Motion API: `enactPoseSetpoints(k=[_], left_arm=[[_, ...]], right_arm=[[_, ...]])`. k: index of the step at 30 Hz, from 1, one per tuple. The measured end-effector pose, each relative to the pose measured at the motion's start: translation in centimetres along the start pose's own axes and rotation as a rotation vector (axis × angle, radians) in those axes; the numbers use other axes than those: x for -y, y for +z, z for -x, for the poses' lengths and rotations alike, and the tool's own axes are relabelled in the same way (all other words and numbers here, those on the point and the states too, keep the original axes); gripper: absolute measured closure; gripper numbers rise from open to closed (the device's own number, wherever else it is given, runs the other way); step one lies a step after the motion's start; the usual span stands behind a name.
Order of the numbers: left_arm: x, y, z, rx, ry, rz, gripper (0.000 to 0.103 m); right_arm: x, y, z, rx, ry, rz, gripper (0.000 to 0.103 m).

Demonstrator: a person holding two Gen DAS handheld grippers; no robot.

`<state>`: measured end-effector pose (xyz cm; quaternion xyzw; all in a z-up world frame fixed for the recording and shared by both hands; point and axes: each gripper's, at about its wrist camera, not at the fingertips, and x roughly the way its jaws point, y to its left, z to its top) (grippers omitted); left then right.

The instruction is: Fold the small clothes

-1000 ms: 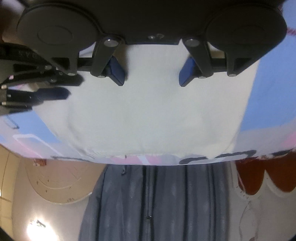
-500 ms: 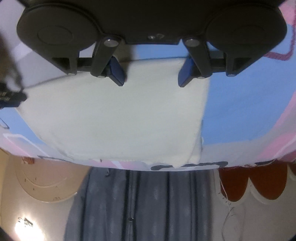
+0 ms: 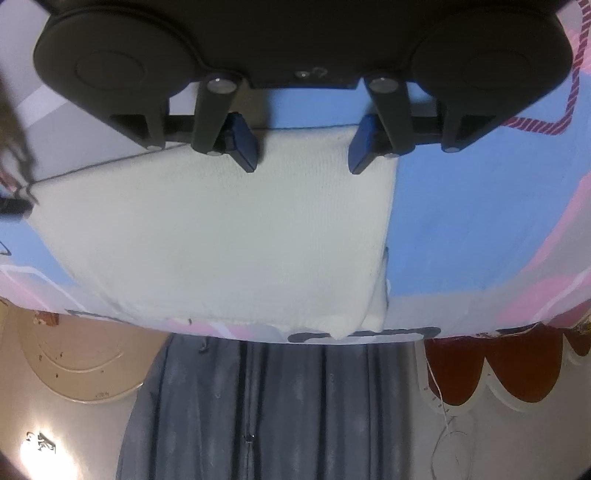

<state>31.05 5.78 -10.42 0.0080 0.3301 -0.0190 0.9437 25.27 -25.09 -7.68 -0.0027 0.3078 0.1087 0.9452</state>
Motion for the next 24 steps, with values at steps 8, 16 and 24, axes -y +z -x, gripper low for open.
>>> enactPoseSetpoints(k=[8, 16, 24], left_arm=[[-2.1, -0.8, 4.2, 0.059, -0.040, 0.222, 0.052], [-6.5, -3.2, 1.4, 0.037, -0.186, 0.759, 0.057], [-7.3, -2.8, -1.6, 0.144, -0.208, 0.950, 0.058]], right_arm=[[-0.5, 0.8, 2.0, 0.012, 0.039, -0.016, 0.083], [-1.9, 1.9, 3.4, 0.042, 0.127, -0.048, 0.098], [-2.7, 5.8, -1.6, 0.049, 0.198, -0.124, 0.102]])
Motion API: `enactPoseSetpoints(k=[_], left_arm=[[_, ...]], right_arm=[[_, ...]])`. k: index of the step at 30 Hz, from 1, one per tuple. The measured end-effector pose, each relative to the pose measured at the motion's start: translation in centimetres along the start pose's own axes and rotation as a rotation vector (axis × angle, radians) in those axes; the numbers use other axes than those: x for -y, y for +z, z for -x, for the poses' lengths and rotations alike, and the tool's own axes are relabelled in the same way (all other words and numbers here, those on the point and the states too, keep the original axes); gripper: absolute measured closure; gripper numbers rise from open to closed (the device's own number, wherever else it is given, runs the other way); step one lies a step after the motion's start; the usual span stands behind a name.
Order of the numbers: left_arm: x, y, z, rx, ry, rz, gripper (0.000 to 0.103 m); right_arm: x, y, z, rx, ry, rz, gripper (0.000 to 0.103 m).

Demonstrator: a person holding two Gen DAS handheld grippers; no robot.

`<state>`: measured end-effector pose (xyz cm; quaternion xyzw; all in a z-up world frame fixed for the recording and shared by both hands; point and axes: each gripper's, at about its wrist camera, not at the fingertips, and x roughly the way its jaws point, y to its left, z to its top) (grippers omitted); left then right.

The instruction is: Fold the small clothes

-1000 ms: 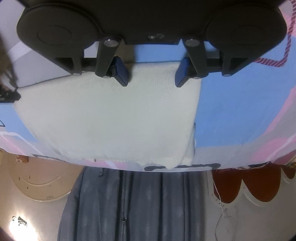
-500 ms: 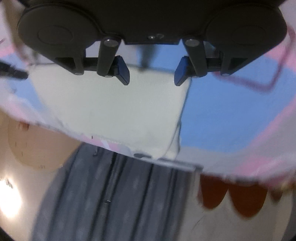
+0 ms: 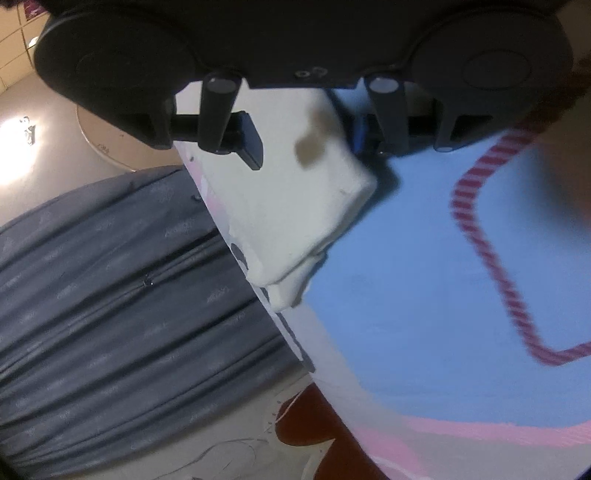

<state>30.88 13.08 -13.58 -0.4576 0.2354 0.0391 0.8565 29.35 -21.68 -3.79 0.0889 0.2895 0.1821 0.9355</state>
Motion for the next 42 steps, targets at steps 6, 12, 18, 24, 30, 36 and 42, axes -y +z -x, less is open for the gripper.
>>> enactPoseSetpoints(k=[6, 12, 18, 24, 30, 36, 42], left_arm=[[0.5, 0.7, -2.7, -0.014, 0.037, 0.003, 0.094], [0.7, 0.2, -2.0, 0.007, 0.027, -0.042, 0.083], [0.7, -0.6, -1.7, 0.050, 0.034, 0.016, 0.082], [1.3, 0.1, -2.9, 0.045, 0.046, -0.023, 0.094], [5.6, 0.8, -1.7, 0.049, -0.012, -0.269, 0.097], [12.2, -0.6, -2.7, -0.028, -0.119, -0.499, 0.097], [19.8, -6.8, -5.8, -0.135, -0.157, -0.741, 0.097]], right_arm=[[-1.3, 1.5, -5.8, -0.027, 0.049, 0.007, 0.102], [-2.5, 1.7, -8.7, -0.015, 0.078, 0.010, 0.102], [-2.7, 1.1, -10.3, -0.040, 0.080, 0.012, 0.102], [-2.8, 0.3, -11.2, -0.049, 0.078, 0.035, 0.103], [-2.2, 0.1, -11.0, -0.048, 0.086, -0.029, 0.103], [1.8, 1.4, -8.1, 0.013, 0.113, -0.251, 0.103], [9.6, 2.4, -2.2, 0.118, 0.015, -0.389, 0.103]])
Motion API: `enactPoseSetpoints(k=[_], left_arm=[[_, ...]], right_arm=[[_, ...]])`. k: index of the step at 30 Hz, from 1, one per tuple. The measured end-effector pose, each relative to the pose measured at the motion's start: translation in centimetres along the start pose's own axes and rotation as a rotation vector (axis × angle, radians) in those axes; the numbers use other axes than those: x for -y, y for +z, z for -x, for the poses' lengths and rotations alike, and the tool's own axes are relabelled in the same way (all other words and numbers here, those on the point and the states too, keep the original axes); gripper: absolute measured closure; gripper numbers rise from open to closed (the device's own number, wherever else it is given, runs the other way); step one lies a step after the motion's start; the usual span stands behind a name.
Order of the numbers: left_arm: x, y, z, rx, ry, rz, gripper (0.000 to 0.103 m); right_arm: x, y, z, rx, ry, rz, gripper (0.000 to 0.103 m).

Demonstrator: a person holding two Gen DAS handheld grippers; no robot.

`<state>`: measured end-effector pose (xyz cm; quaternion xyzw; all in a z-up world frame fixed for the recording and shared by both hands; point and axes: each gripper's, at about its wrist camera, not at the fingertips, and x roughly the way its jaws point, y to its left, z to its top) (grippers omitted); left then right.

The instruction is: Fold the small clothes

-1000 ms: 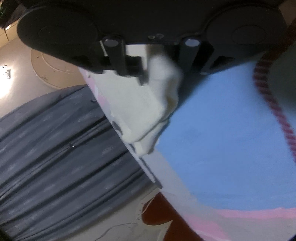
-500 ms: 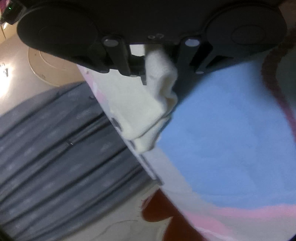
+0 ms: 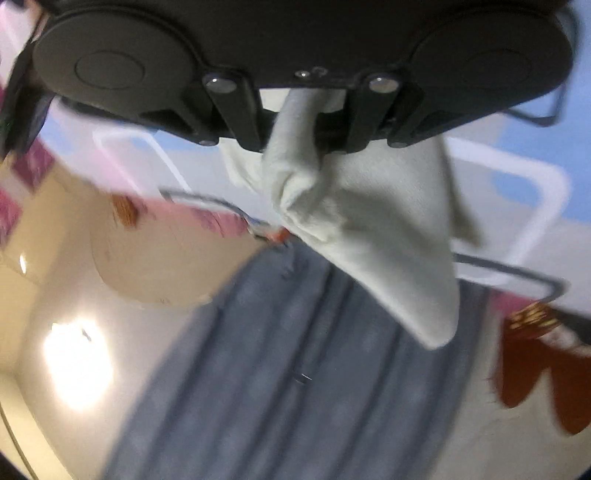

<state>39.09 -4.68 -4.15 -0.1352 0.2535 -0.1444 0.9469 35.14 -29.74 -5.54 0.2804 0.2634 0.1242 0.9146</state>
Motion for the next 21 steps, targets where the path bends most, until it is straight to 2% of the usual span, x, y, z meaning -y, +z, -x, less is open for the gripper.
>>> enactPoseSetpoints(k=[3, 4, 5, 7, 8, 10, 11, 12, 14, 16, 17, 21], left_arm=[[3.6, -1.5, -3.0, -0.077, -0.060, -0.047, 0.096], [4.7, -2.2, -3.9, -0.111, -0.094, -0.064, 0.092], [6.0, -3.1, -5.2, -0.179, -0.133, -0.088, 0.078], [7.4, -4.4, -6.2, -0.275, -0.166, -0.107, 0.073], [7.4, -4.6, -5.5, -0.259, -0.179, -0.109, 0.064], [6.1, -4.2, -3.3, -0.193, -0.196, -0.081, 0.047], [4.8, -3.7, -2.4, -0.154, -0.177, -0.060, 0.047], [3.5, -3.1, -1.7, -0.116, -0.153, -0.043, 0.047], [0.7, -2.3, -0.7, -0.048, -0.069, -0.011, 0.047], [-1.9, -1.4, -1.3, -0.028, 0.009, 0.041, 0.048], [-3.3, -1.3, -1.9, -0.047, 0.025, 0.081, 0.049], [-5.9, -1.8, -3.4, -0.121, 0.049, 0.117, 0.050]], right_arm=[[2.8, 1.8, 2.4, 0.020, -0.035, -0.032, 0.103], [3.4, 2.2, 3.1, 0.018, -0.037, -0.038, 0.103], [4.1, 2.5, 3.7, 0.016, -0.038, -0.046, 0.103], [5.2, 2.9, 4.6, 0.015, -0.027, -0.071, 0.103], [5.5, 3.1, 4.9, 0.006, -0.026, -0.088, 0.101], [5.6, 3.2, 5.5, 0.009, -0.021, -0.089, 0.081], [5.3, 3.3, 5.6, 0.016, -0.009, -0.080, 0.052], [5.0, 3.3, 5.6, 0.022, 0.008, -0.068, 0.047], [4.3, 3.2, 5.2, 0.003, 0.044, -0.046, 0.047], [3.4, 2.8, 4.1, -0.033, 0.084, -0.028, 0.054], [2.9, 2.6, 3.6, -0.053, 0.087, -0.007, 0.060], [1.4, 2.0, 0.5, -0.111, 0.072, 0.060, 0.060]])
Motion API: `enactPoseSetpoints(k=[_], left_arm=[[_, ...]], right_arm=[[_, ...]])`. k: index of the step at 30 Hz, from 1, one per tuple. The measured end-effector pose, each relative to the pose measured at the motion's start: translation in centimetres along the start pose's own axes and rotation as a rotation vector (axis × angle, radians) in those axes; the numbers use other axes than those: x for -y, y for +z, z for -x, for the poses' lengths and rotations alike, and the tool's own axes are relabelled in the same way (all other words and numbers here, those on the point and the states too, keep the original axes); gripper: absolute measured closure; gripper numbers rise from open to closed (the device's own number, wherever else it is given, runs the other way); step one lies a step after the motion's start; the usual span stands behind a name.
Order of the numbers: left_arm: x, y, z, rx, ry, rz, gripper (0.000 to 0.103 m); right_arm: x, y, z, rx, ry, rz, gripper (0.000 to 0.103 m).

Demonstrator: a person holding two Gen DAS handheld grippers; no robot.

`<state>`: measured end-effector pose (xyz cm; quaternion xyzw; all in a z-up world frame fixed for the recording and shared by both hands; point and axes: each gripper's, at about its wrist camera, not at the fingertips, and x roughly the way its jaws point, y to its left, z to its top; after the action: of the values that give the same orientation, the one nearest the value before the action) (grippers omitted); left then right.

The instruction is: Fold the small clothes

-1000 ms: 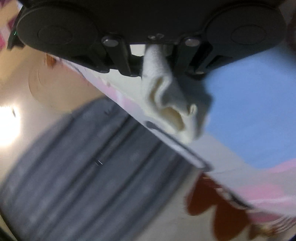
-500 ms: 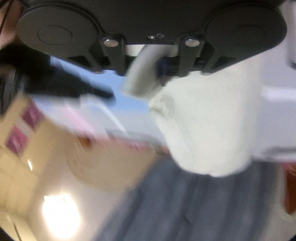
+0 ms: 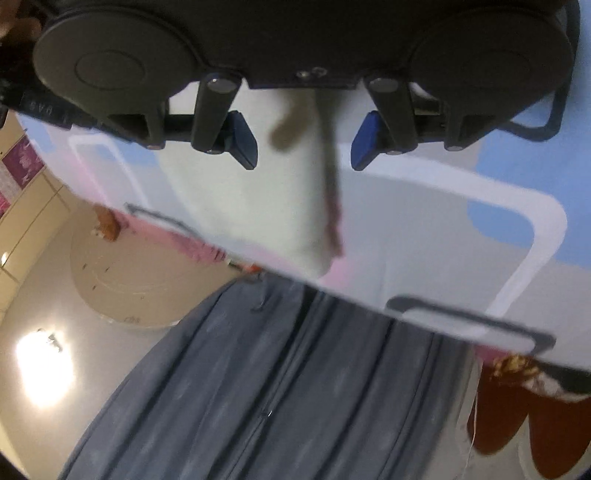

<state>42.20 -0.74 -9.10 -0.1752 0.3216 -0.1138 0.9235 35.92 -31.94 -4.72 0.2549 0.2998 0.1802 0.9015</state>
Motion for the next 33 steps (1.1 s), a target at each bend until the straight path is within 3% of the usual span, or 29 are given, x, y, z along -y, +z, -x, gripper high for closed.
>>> enactPoseSetpoints(k=[9, 10, 11, 14, 18, 22, 28, 30, 31, 32, 33], left_arm=[[-1.9, -0.4, -1.0, -0.038, 0.009, -0.002, 0.048], [-1.7, -0.2, -1.2, -0.040, 0.009, -0.008, 0.048], [-1.7, 0.0, -1.5, -0.039, 0.010, -0.013, 0.049], [-1.0, 0.5, -1.5, -0.021, -0.003, -0.026, 0.051], [0.5, 0.9, -1.9, -0.035, -0.057, -0.084, 0.050], [1.4, 0.4, -3.6, -0.090, -0.033, -0.123, 0.048], [1.3, 0.5, -3.5, -0.100, -0.022, -0.137, 0.045], [1.4, 1.4, -1.9, -0.041, -0.025, -0.157, 0.045], [1.6, 2.0, -0.9, 0.028, -0.037, -0.176, 0.033], [1.9, 2.6, -0.6, 0.064, -0.053, -0.189, 0.029], [2.2, 3.2, -0.9, 0.073, -0.069, -0.200, 0.032]], right_arm=[[0.0, 0.6, -4.3, -0.108, 0.001, 0.073, 0.060], [-0.4, 0.5, -4.5, -0.115, -0.011, 0.101, 0.064], [-0.7, 0.4, -4.6, -0.118, -0.025, 0.129, 0.085], [-2.2, 0.1, -3.8, -0.096, -0.045, 0.203, 0.091], [-2.9, -0.2, -0.8, -0.032, -0.035, 0.210, 0.091], [-0.3, -1.2, -1.7, -0.084, -0.090, 0.121, 0.091], [0.6, -1.1, -1.1, -0.086, -0.068, 0.085, 0.091], [0.4, -0.5, 0.2, -0.021, -0.085, 0.077, 0.085], [0.0, -0.3, 1.2, 0.042, -0.120, 0.106, 0.079], [-0.7, 0.0, 2.1, 0.111, -0.152, 0.155, 0.076], [-1.1, 0.5, 2.2, 0.122, -0.161, 0.183, 0.077]])
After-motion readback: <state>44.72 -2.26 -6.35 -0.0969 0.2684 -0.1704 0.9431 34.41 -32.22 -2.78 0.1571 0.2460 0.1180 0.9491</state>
